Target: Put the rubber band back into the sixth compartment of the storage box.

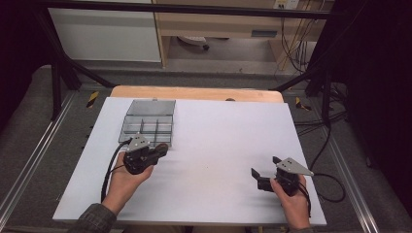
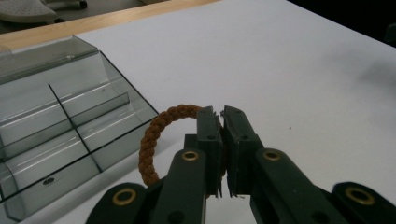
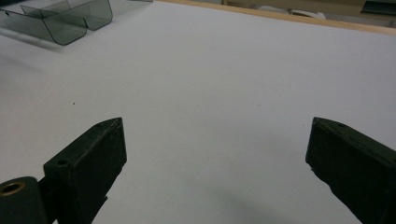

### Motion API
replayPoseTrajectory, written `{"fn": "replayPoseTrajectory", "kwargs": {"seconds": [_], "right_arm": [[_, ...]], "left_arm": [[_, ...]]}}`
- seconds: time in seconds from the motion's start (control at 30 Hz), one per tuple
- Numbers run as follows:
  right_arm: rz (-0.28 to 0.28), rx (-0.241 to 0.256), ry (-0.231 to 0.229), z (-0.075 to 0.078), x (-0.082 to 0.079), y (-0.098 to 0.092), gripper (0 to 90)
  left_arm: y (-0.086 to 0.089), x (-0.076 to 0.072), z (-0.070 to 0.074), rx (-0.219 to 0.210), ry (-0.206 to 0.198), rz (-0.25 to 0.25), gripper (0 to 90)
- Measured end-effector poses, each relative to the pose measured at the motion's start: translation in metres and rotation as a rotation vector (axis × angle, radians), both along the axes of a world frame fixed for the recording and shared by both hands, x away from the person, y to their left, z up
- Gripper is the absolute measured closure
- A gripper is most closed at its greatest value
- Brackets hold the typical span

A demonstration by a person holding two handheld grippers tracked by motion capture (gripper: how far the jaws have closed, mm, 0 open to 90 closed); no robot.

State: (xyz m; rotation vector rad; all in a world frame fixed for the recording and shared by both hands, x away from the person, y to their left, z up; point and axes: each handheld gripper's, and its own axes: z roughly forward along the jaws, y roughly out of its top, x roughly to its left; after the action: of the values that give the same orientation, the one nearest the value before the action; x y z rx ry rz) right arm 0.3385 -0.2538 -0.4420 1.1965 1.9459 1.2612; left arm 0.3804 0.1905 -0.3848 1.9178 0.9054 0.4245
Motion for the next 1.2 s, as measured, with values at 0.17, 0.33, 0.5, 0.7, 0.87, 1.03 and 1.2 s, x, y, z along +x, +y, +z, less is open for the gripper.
{"fn": "replayPoseTrajectory", "kwargs": {"seconds": [0.17, 0.33, 0.5, 0.7, 0.87, 1.03, 1.2], "right_arm": [[0.018, -0.015, 0.009, -0.002, 0.001, 0.003, 5.5], [0.004, -0.018, 0.013, -0.002, 0.000, 0.002, 5.1], [-0.004, -0.017, 0.011, -0.002, -0.001, 0.000, 4.9], [0.009, -0.020, 0.010, -0.002, -0.001, 0.002, 4.8], [0.021, -0.022, 0.013, -0.002, -0.001, 0.003, 5.0], [0.021, -0.022, 0.008, -0.002, -0.001, 0.004, 4.9], [0.023, -0.023, 0.010, -0.002, -0.001, 0.004, 4.8]], "left_arm": [[-0.001, 0.003, 0.005, 0.005, 0.002, 0.002, 85.4], [-0.006, 0.010, 0.006, 0.007, 0.016, -0.023, 85.4], [-0.008, 0.017, 0.010, 0.000, 0.001, -0.021, 85.4], [-0.008, 0.029, 0.012, -0.018, 0.017, -0.003, 85.4], [-0.014, 0.036, 0.016, -0.025, 0.003, -0.002, 85.4], [-0.016, 0.043, 0.022, -0.040, -0.009, 0.011, 85.4], [-0.017, 0.049, 0.021, -0.033, -0.007, 0.013, 85.4]]}}
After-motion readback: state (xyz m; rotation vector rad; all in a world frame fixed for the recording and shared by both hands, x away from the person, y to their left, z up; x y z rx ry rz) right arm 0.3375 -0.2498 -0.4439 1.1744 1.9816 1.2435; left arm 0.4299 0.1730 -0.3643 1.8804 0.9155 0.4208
